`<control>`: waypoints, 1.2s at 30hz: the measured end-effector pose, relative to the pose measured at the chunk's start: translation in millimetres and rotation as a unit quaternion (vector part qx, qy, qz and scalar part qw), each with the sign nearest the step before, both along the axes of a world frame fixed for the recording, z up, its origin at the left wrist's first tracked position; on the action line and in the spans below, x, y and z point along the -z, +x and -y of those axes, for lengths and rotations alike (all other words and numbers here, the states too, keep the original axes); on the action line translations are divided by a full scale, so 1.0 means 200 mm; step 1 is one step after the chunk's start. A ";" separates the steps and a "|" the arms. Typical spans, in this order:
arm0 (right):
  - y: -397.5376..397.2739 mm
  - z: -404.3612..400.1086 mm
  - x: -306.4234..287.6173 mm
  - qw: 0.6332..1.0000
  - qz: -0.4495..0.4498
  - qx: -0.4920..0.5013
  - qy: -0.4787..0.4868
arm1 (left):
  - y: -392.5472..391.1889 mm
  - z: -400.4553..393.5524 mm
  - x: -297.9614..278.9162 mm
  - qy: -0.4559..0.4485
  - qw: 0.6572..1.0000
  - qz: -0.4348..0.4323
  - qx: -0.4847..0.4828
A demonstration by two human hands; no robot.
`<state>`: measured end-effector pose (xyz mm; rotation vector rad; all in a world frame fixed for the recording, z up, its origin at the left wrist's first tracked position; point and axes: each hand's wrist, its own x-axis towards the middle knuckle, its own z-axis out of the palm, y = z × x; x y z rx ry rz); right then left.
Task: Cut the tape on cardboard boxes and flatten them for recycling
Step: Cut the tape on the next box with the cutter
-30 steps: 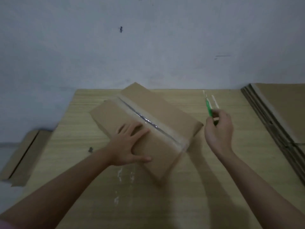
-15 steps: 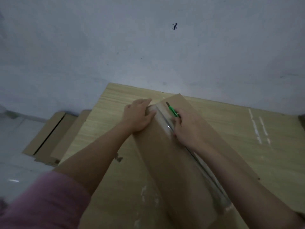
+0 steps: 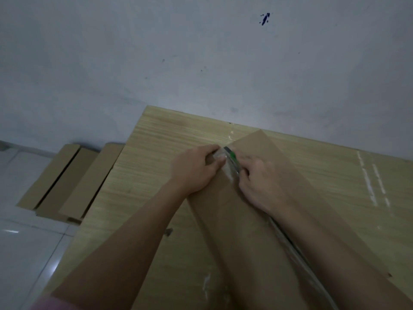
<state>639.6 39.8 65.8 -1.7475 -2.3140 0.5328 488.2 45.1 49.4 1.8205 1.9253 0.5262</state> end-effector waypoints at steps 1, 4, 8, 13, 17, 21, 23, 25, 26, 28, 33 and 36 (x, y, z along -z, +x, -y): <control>0.00 0.00 -0.01 1.000 0.016 -0.010 0.004 | 0.00 0.00 0.00 -0.006 1.000 0.003 0.005; 0.00 0.00 -0.06 0.998 0.056 -0.034 0.005 | -0.01 -0.01 0.00 -0.014 1.000 0.010 0.012; -0.05 0.02 -0.13 0.991 0.128 -0.037 -0.008 | 0.00 0.01 -0.01 -0.007 1.000 0.013 0.016; -0.10 0.01 -0.15 0.983 0.178 -0.035 -0.018 | -0.01 0.02 0.00 0.006 1.000 0.013 0.017; -0.10 0.03 -0.14 0.980 0.195 -0.048 -0.014 | -0.01 0.02 0.00 0.010 0.999 0.012 0.028; -0.12 0.03 -0.15 0.983 0.178 -0.045 -0.024 | 0.00 0.03 -0.01 0.015 0.999 0.001 0.030; -0.11 0.03 -0.15 0.985 0.162 -0.037 -0.038 | 0.01 0.04 -0.01 0.013 1.000 0.000 0.023; -0.08 0.06 -0.14 0.984 0.169 -0.045 -0.042 | 0.01 0.04 0.00 0.013 1.000 -0.003 0.026; -0.07 0.08 -0.13 0.982 0.178 -0.047 -0.042 | 0.01 0.04 0.00 0.014 0.999 -0.004 0.030; -0.06 0.10 -0.11 0.982 0.179 -0.043 -0.042 | 0.01 0.03 0.00 0.017 0.999 -0.006 0.031; -0.03 0.11 -0.11 0.980 0.189 -0.049 -0.033 | 0.01 0.03 0.01 0.021 0.999 -0.014 0.028; 0.02 0.18 -0.10 0.979 0.194 -0.046 -0.034 | 0.01 0.02 0.01 0.024 0.999 -0.016 0.030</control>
